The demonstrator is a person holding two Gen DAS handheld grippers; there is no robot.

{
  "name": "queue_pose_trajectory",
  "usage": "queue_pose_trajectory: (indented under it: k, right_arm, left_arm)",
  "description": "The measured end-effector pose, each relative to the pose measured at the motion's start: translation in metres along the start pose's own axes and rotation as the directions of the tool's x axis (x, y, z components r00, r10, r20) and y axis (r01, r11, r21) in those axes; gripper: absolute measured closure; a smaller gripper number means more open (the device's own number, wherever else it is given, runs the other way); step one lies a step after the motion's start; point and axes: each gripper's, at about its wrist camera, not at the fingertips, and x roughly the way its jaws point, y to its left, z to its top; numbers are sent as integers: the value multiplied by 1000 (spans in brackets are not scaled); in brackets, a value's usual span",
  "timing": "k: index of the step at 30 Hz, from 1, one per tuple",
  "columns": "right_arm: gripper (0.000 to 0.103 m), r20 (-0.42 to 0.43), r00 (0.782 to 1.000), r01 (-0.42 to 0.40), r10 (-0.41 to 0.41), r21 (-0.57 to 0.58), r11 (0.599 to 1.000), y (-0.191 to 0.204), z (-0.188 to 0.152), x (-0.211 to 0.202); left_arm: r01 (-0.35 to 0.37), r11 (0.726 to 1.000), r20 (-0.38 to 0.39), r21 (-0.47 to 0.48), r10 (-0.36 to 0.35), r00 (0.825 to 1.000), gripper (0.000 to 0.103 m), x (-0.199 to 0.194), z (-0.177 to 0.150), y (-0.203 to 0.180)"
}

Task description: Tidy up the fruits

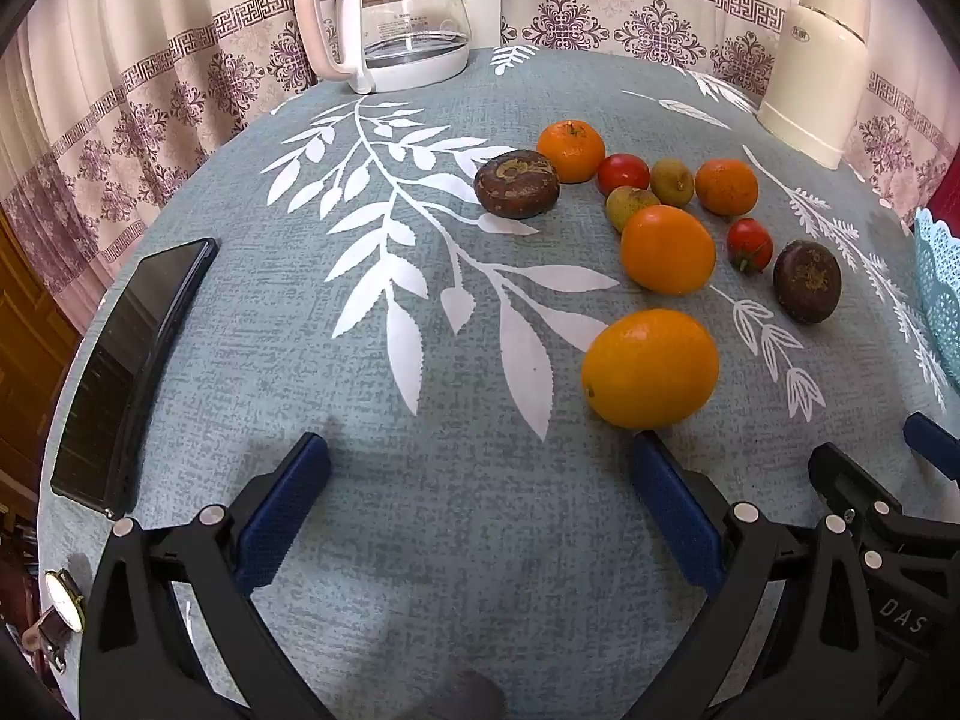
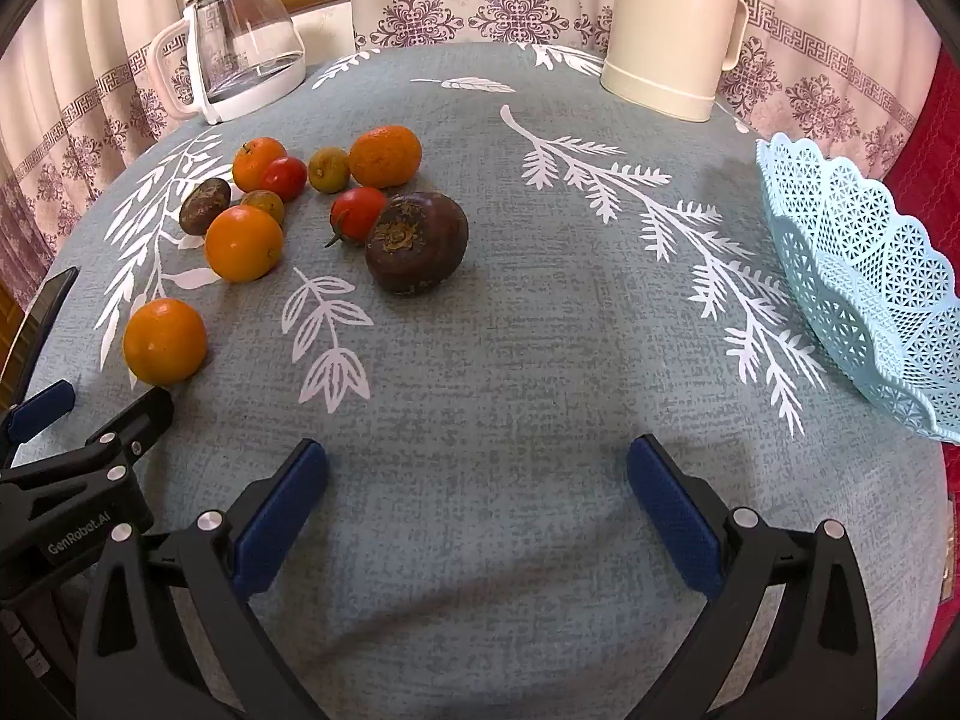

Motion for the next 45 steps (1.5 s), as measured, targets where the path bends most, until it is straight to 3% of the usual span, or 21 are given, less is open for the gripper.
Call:
queue_pose_trajectory:
  k: [45]
  right_arm:
    - [5, -9, 1000, -19, 19, -10, 1000, -1, 0, 1]
  left_arm:
    - [-14, 1000, -6, 4, 14, 1000, 2, 1, 5, 1]
